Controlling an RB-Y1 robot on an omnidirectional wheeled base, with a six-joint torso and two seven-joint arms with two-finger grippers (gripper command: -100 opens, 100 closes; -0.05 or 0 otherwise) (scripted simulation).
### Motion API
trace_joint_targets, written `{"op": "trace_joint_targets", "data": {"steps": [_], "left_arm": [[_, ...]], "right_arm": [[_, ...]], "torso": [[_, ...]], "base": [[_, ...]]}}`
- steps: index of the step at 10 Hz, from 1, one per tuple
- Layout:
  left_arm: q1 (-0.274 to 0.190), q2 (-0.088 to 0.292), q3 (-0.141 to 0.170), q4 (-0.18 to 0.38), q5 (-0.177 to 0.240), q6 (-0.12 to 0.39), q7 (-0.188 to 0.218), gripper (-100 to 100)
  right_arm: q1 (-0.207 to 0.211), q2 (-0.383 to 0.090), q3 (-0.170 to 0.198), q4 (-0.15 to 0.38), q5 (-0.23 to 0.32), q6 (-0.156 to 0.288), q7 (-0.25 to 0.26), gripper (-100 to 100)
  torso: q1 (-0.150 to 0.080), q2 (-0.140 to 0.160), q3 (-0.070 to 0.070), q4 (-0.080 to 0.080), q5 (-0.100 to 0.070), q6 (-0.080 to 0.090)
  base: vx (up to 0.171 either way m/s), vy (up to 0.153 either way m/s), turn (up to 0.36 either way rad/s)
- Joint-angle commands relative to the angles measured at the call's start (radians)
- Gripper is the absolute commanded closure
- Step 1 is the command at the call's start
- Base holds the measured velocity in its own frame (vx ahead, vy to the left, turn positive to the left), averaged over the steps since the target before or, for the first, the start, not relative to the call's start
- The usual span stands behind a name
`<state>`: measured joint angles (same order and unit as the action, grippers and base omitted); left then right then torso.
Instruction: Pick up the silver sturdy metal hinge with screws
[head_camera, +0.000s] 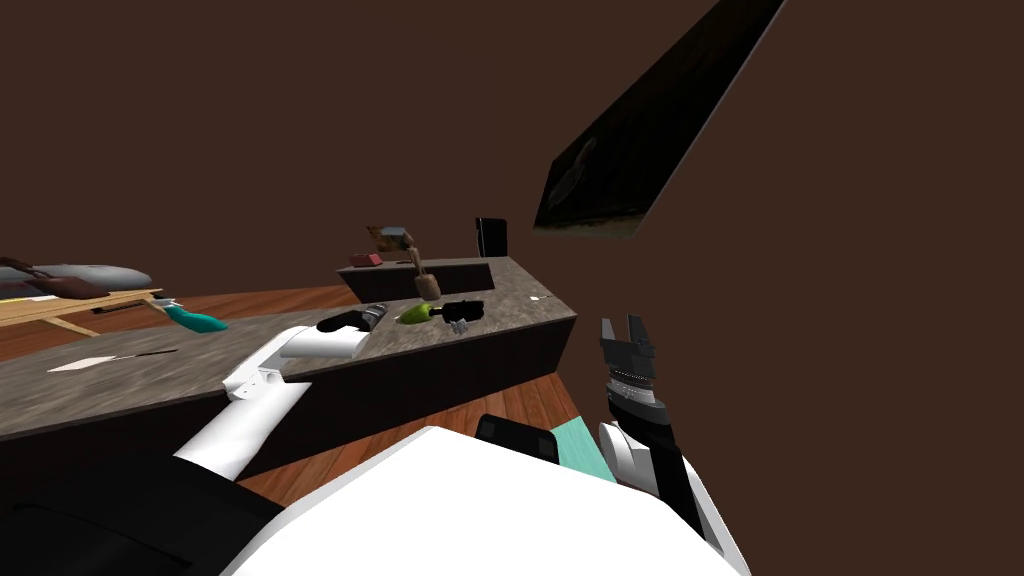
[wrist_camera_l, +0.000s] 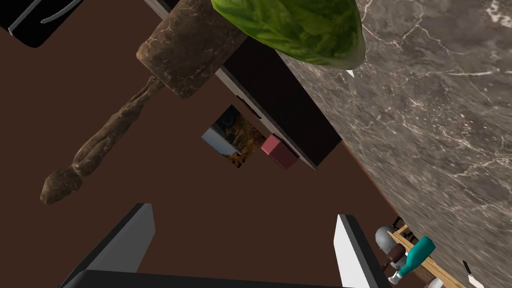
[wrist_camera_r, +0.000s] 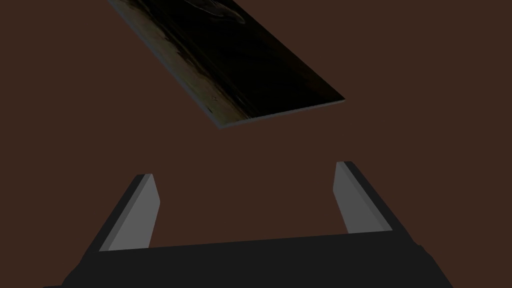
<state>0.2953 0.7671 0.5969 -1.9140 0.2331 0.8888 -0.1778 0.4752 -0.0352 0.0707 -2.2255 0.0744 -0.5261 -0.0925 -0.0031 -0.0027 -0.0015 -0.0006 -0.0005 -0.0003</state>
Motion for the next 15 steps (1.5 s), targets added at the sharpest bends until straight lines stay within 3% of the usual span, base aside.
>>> {"op": "trace_joint_targets", "data": {"steps": [1, 7, 9, 15], "left_arm": [[-0.006, 0.001, 0.007, 0.01, 0.003, 0.047, -0.002, -100], [-0.072, 0.006, 0.039, 0.066, 0.014, 0.201, -0.002, -100], [-0.072, 0.006, 0.039, 0.066, 0.014, 0.236, -0.002, -100], [-0.137, -0.008, 0.063, 0.123, 0.019, 0.408, 0.005, -100]], "right_arm": [[0.0, 0.0, 0.0, 0.0, 0.0, 0.0, 0.0, 0], [0.0, 0.0, 0.0, 0.0, 0.0, 0.0, 0.0, 0], [0.0, 0.0, 0.0, 0.0, 0.0, 0.0, 0.0, 0], [0.0, 0.0, 0.0, 0.0, 0.0, 0.0, 0.0, 0]], "torso": [[0.0, 0.0, 0.0, 0.0, 0.0, 0.0], [-0.001, 0.0, 0.0, 0.0, 0.0, 0.0], [-0.001, -0.002, -0.001, 0.0, 0.0, 0.0], [-0.003, -0.003, -0.002, -0.001, -0.001, 0.0]], "base": [[0.041, -0.054, -0.033], [0.055, -0.059, -0.034], [0.051, -0.053, -0.006], [0.075, -0.075, -0.028]]}}
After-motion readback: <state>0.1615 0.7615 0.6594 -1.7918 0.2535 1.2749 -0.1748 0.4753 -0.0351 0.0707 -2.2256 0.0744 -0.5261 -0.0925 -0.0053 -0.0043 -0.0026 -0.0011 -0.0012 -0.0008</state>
